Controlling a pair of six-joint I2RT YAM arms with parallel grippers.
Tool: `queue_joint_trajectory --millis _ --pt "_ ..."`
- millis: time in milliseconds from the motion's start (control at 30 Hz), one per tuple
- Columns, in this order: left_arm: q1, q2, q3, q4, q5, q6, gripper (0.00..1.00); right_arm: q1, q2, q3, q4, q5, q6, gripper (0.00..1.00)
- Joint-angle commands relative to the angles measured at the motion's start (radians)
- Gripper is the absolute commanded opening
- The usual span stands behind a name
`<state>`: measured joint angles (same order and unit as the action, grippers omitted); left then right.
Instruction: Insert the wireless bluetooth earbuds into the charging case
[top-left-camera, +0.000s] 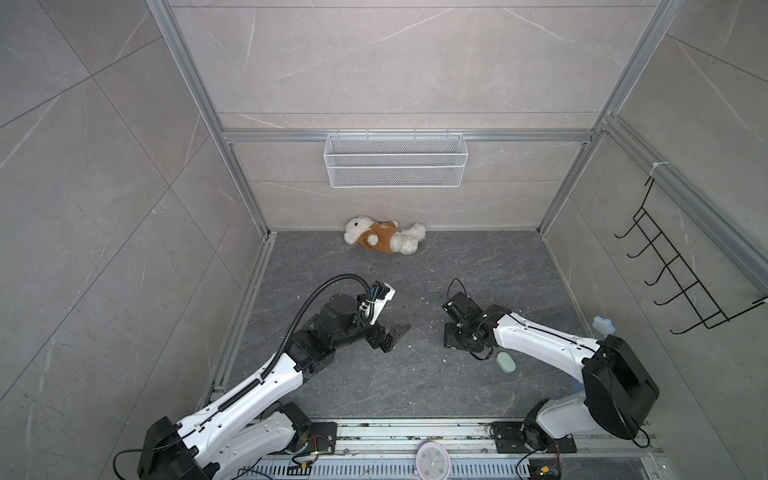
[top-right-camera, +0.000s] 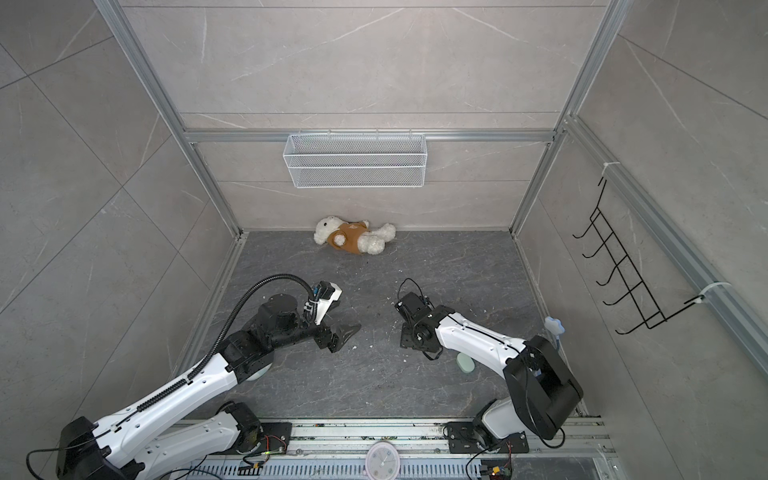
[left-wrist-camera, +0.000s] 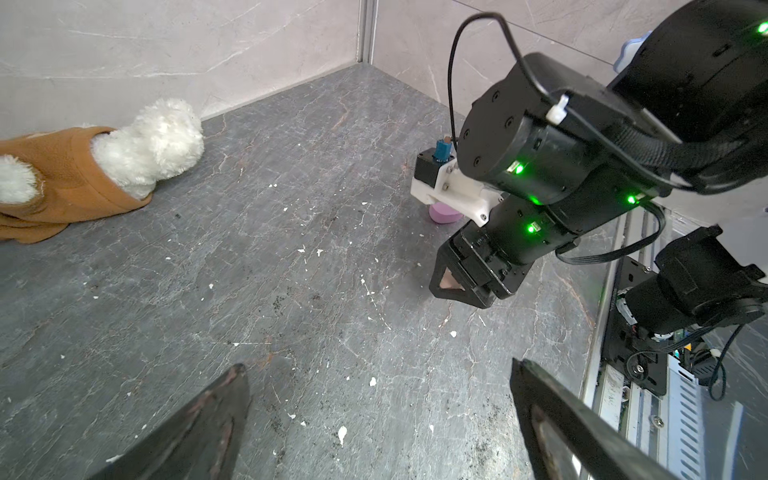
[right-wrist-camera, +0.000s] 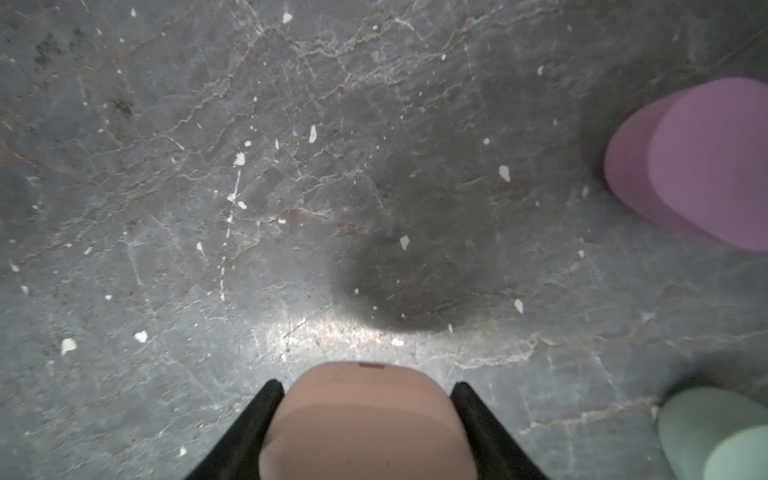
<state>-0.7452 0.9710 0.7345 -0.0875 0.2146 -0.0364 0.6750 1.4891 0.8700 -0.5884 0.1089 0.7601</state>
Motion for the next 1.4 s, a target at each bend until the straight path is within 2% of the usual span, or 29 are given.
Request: queue_joint_trajectory --millis 0,267,367,500,700,867,1100,1267,1367 --pt "0.008 -0.022 0.003 -0.002 -0.022 -0.027 1.00 0.013 0.034 -0.020 0.058 0.048 -0.025 0.40" --pt "0.009 -0.023 -0.004 -0.007 -0.035 -0.036 1.00 0.026 0.093 -0.039 0.085 0.062 -0.025 0.45" --pt "0.011 -0.029 -0.009 -0.010 -0.050 -0.039 1.00 0.027 0.097 -0.043 0.080 0.061 -0.021 0.52" --pt "0.017 -0.037 -0.017 -0.011 -0.060 -0.046 1.00 0.026 0.087 -0.047 0.068 0.052 -0.018 0.67" --pt "0.059 -0.063 -0.023 -0.045 -0.092 -0.068 1.00 0.027 0.005 -0.033 0.004 0.043 -0.030 0.85" --pt "0.145 -0.101 -0.063 -0.033 -0.142 -0.079 1.00 0.026 -0.111 0.007 -0.061 0.059 -0.066 1.00" --pt "0.322 -0.146 -0.135 0.044 -0.182 -0.072 0.99 -0.033 -0.203 0.039 -0.057 0.126 -0.202 1.00" --pt "0.438 -0.130 -0.206 0.161 -0.184 -0.005 0.99 -0.141 -0.224 0.018 0.017 0.189 -0.321 1.00" --pt "0.522 -0.079 -0.230 0.208 -0.169 -0.022 0.99 -0.211 -0.255 -0.019 0.111 0.272 -0.424 1.00"
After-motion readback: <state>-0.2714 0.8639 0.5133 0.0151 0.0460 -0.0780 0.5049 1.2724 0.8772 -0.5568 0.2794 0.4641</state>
